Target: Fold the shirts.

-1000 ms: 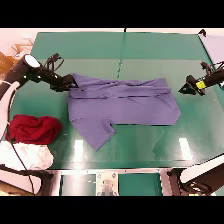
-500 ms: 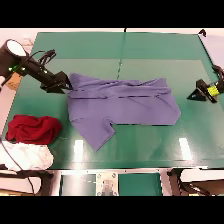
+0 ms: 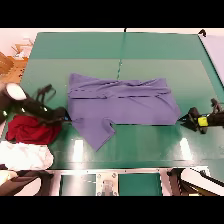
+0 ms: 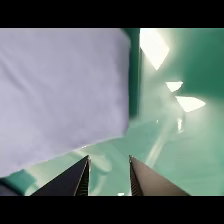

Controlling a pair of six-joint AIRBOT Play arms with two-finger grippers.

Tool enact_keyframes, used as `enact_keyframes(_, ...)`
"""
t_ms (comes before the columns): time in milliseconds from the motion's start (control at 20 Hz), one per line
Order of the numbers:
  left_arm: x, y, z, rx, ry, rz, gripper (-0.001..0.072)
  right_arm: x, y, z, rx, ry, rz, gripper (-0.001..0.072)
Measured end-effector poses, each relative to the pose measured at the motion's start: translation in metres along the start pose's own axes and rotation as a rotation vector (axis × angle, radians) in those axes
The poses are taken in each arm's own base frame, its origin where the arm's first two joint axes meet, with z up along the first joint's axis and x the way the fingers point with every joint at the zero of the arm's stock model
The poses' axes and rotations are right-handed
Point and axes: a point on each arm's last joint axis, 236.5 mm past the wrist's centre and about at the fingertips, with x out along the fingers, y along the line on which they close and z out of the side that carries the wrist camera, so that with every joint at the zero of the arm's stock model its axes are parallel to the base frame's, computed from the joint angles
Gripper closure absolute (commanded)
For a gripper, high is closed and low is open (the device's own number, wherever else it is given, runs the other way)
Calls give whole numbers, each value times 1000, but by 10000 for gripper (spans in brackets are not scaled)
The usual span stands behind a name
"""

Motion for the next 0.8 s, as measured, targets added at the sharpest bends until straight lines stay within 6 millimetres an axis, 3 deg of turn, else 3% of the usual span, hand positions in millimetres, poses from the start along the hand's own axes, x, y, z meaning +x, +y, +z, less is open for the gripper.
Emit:
enact_keyframes(100, 30, 0, -17, -39, 1, -27, 104, 16, -2, -7, 45, -14, 40, 410)
enact_keyframes(250, 64, -3, -25, -83, -55, -61, 105, 28, -1, -5, 92, -57, 89, 410)
enact_keyframes(400, 78, -13, -20, -135, -128, -111, 123, 34, 6, 0, 120, -97, 127, 411)
enact_keyframes(500, 83, -13, -12, -148, -184, -115, 479, 38, 14, 2, 118, -114, 145, 424)
enact_keyframes(550, 84, -12, -9, -149, -205, -111, 614, 41, 19, 4, 113, -123, 150, 442)
enact_keyframes(600, 86, -11, -7, -145, -222, -108, 686, 44, 22, 4, 106, -126, 153, 536)
enact_keyframes(650, 86, -12, -5, -141, -233, -111, 686, 47, 24, 5, 103, -129, 151, 648)
enact_keyframes(700, 86, -13, -3, -137, -244, -111, 686, 50, 25, 6, 100, -134, 147, 698)
enact_keyframes(800, 83, -15, 2, -114, -260, -108, 687, 53, 27, 7, 95, -140, 146, 698)
